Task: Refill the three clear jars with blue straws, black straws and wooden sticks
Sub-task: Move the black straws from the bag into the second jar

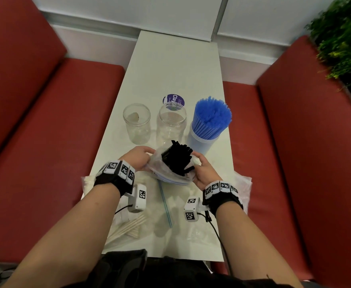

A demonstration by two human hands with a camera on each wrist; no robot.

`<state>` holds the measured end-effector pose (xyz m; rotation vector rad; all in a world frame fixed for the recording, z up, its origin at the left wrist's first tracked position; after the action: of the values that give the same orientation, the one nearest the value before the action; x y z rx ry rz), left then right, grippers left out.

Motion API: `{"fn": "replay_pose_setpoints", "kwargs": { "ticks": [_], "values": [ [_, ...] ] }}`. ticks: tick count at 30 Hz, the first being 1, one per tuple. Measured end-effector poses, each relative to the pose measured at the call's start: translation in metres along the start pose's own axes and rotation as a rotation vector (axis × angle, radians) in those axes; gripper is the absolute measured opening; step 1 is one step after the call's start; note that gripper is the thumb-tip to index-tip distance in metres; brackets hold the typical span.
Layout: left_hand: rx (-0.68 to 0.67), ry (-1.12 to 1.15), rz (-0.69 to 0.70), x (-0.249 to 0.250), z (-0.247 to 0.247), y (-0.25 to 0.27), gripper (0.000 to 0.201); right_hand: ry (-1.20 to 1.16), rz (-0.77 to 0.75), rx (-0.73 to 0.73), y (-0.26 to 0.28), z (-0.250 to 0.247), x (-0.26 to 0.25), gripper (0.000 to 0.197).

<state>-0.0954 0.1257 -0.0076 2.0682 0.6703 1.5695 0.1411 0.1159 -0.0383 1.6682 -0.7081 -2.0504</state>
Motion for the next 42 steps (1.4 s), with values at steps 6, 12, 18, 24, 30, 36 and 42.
{"fn": "replay_pose_setpoints", "kwargs": {
  "ticks": [6, 12, 18, 24, 30, 36, 42],
  "values": [
    [-0.061, -0.305, 0.304, -0.005, -0.003, 0.000, 0.077, 0.110, -0.179, 0.114, 0.001, 0.008, 0.012, 0.058],
    [0.166, -0.193, 0.106, -0.027, -0.012, -0.011, 0.037, 0.167, -0.228, 0.230, 0.010, 0.013, 0.015, 0.028],
    [-0.090, 0.482, -0.142, -0.028, -0.007, -0.020, 0.018, -0.036, -0.094, 0.176, 0.010, 0.021, 0.012, 0.033],
    [-0.134, 0.832, -0.382, -0.026, -0.011, -0.027, 0.016, -0.174, 0.010, 0.212, 0.008, 0.025, 0.010, 0.043],
    [0.085, 0.463, -0.057, -0.041, -0.012, -0.028, 0.052, -0.235, 0.103, 0.268, 0.000, 0.024, 0.015, 0.052],
    [-0.117, 0.016, 0.291, -0.002, -0.008, -0.007, 0.065, -0.177, 0.020, 0.201, 0.006, 0.027, 0.009, 0.055],
    [-0.468, -0.434, 0.299, 0.012, 0.000, 0.008, 0.125, -0.115, -0.053, 0.103, 0.011, 0.029, -0.001, 0.056]
  ]
}}
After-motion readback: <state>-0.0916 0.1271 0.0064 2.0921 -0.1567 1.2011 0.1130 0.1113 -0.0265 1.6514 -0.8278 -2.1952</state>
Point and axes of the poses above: each hand's wrist, its own y-axis away from the middle knuckle, its own z-axis out of the palm, x = y × z, the point moved 2 cm from there along -y, towards the middle knuckle, and after that the axes turned 6 degrees about x, right-handed, at the moved point
